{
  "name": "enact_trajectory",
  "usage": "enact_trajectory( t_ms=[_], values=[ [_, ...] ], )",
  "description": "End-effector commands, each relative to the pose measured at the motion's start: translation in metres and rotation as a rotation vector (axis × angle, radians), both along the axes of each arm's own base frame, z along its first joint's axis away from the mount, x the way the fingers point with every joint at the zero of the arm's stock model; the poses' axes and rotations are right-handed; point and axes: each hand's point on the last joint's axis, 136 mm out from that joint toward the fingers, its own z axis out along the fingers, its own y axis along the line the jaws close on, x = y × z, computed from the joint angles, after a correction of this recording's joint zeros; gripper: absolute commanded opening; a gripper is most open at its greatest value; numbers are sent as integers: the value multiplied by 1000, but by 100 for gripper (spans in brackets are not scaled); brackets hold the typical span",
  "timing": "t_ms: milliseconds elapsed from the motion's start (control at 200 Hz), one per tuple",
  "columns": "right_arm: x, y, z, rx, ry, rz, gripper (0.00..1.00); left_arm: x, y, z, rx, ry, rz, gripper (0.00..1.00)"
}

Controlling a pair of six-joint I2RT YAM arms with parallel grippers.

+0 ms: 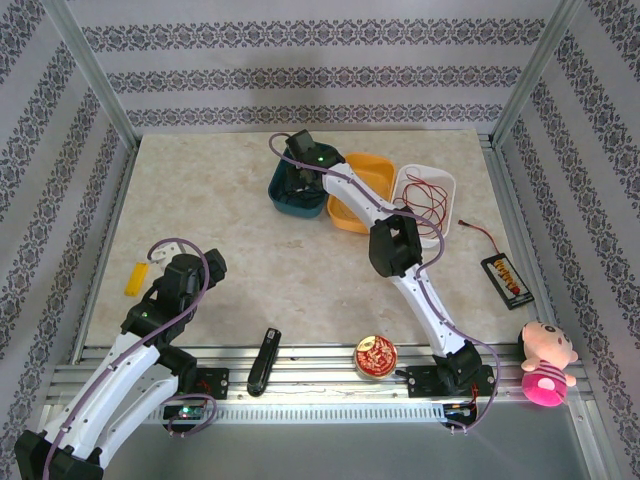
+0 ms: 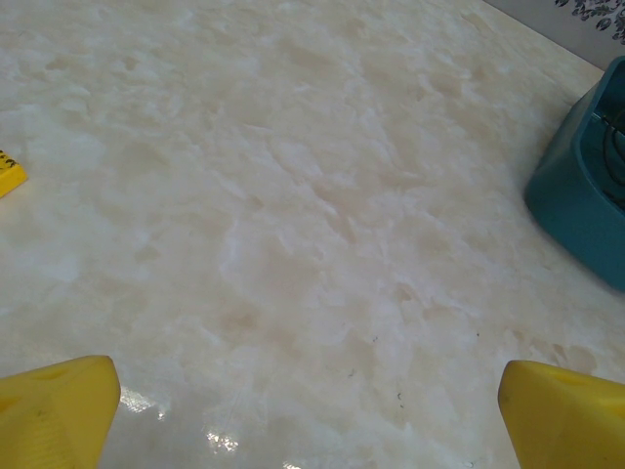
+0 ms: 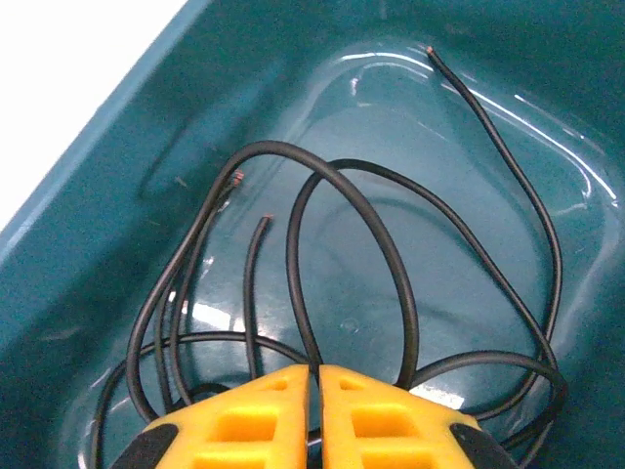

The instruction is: Untangle the cables

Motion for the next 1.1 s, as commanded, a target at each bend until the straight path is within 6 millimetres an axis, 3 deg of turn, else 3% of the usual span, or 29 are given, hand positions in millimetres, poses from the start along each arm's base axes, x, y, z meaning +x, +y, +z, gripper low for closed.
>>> enact_trajectory(
  t_ms=[0, 190, 565, 769, 934, 1094],
  values=[
    [6, -14, -6, -5, 20, -56, 11, -4, 6, -3, 4, 15, 21, 99],
    [11, -16, 16, 28, -6, -54, 11, -3, 6, -1, 13, 14, 20, 99],
    [-3, -15, 129, 80, -162, 8, 28, 2, 6, 7, 26, -9, 16, 99],
    [-21, -25, 171, 100, -208, 4, 33, 5, 7, 13, 41, -25, 13, 99],
    [-44, -44, 197, 115, -250, -23, 38, 6, 10, 19, 74, -38, 13, 99],
    [-75, -83, 215, 150, -328, -97, 51, 8, 14, 29, 123, -54, 11, 99]
  ],
)
